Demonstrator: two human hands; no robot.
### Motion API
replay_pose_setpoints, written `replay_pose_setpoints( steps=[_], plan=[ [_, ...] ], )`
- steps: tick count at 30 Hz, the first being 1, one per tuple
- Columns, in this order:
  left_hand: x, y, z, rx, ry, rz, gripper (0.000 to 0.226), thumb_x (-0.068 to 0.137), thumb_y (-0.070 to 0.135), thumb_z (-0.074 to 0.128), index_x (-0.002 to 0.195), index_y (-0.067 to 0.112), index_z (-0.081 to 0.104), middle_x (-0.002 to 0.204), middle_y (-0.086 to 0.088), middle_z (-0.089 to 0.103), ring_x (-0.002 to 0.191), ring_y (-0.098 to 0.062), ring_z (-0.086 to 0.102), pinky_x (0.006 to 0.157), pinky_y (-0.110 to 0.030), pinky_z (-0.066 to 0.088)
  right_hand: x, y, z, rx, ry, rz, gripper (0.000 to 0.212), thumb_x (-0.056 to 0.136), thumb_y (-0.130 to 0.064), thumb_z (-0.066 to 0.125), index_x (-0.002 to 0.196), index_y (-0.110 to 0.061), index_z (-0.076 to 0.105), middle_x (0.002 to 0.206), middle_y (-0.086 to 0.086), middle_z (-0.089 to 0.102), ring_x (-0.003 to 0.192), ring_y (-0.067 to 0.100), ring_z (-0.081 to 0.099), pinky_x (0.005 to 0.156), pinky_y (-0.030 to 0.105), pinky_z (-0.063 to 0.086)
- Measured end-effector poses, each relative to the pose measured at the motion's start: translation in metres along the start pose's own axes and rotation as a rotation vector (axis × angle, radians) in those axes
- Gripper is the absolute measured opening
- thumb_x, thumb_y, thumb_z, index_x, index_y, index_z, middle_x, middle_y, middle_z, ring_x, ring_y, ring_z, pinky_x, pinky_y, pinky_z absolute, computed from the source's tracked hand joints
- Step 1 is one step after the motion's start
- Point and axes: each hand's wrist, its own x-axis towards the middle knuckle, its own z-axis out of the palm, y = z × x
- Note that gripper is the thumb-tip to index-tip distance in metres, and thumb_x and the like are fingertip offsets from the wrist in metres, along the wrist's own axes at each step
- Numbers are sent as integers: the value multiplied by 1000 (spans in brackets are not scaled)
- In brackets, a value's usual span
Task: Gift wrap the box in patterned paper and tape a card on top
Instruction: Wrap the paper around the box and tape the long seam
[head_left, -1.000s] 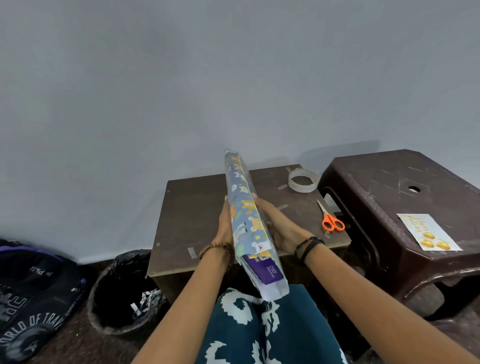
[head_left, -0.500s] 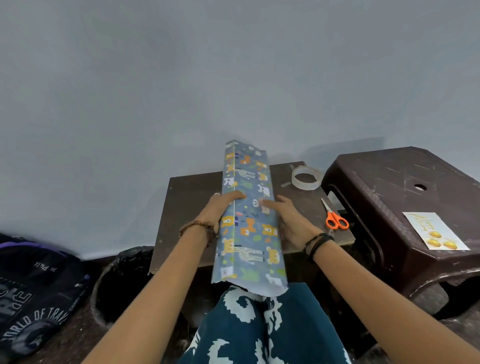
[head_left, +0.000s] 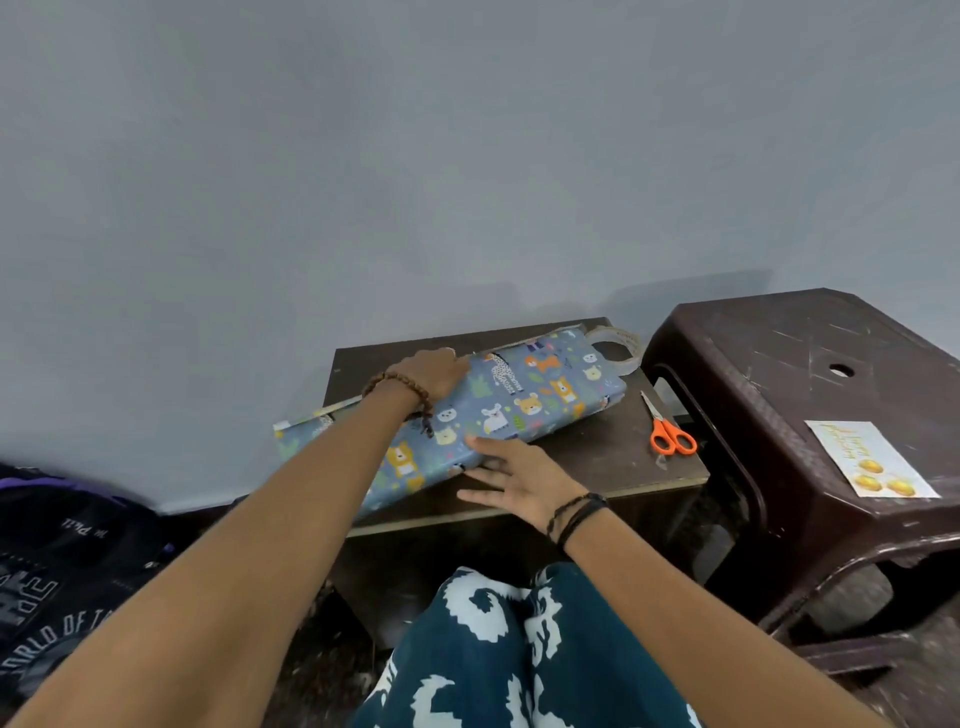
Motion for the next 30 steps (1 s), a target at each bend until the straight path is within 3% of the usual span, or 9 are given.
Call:
replay_pose_setpoints(
  steps=[5, 9, 14, 19, 21, 23, 25, 27, 30],
  plan=[
    [-7, -18, 6, 272, 229, 83, 28, 101, 24, 27, 112, 8, 48, 112, -18, 58, 105, -36, 54, 89, -44, 38, 2, 6, 18, 12, -44, 49, 39, 88, -14, 63, 122, -2, 49, 137, 24, 43, 127, 37, 44, 90, 49, 46],
    [-5, -12, 17, 422, 281, 139, 25, 95, 1, 35, 107, 14, 52, 105, -5, 61, 118, -25, 45, 103, -67, 16, -3, 23, 24, 98, -65, 117, 33, 94, -19, 54, 122, -7, 40, 135, 24, 47, 126, 38, 45, 98, 53, 41],
    [-4, 7, 36, 441, 374, 160, 29, 91, -2, 39, 99, 21, 56, 97, 3, 61, 113, -18, 49, 99, -75, 6, -3, 32, 20, -25, -17, 81, 30, 97, -23, 49, 124, -12, 45, 98, 12, 65, 85, 23, 62, 84, 43, 50],
    [-2, 8, 47, 381, 435, 101, 34, 89, -6, 37, 106, 17, 56, 95, 1, 60, 102, -22, 55, 102, -74, 3, -7, 12, -6, -251, 143, -7, 28, 99, -19, 45, 124, -8, 48, 123, 19, 60, 105, 30, 60, 85, 38, 49],
    [-1, 3, 52, 361, 454, 70, 32, 90, -4, 37, 106, 16, 55, 93, 0, 60, 98, -23, 57, 103, -72, 2, -11, 2, -16, -321, 173, -31, 26, 98, -21, 46, 120, -7, 51, 116, 19, 64, 93, 29, 64, 76, 34, 53],
    [-1, -3, 61, 337, 458, 52, 28, 91, -2, 37, 103, 16, 55, 90, 0, 61, 95, -23, 59, 105, -71, 4, -16, -5, -19, -481, 201, -34, 24, 97, -23, 47, 108, -5, 58, 93, 14, 68, 66, 19, 62, 55, 24, 53],
    [-2, -8, 70, 314, 461, 50, 26, 94, 2, 36, 104, 16, 55, 91, 0, 63, 94, -24, 61, 108, -68, 7, -14, -9, -19, -699, 282, -175, 32, 97, -26, 45, 86, -5, 67, 67, 6, 66, 48, 12, 55, 46, 21, 48],
    [-2, -9, 75, 304, 472, 51, 25, 94, 3, 37, 105, 16, 55, 93, 0, 64, 92, -24, 62, 109, -65, 10, -6, -10, -18, -1055, 438, -525, 45, 99, -30, 40, 69, -8, 66, 59, 4, 64, 51, 15, 56, 56, 29, 48],
    [-2, -10, 76, 283, 453, 61, 23, 91, 4, 39, 104, 15, 54, 93, -2, 65, 91, -25, 63, 110, -58, 16, 6, -3, -2, -1390, 446, -901, 39, 101, -24, 32, 83, -3, 59, 70, 4, 56, 68, 21, 52, 67, 37, 43]
  ],
)
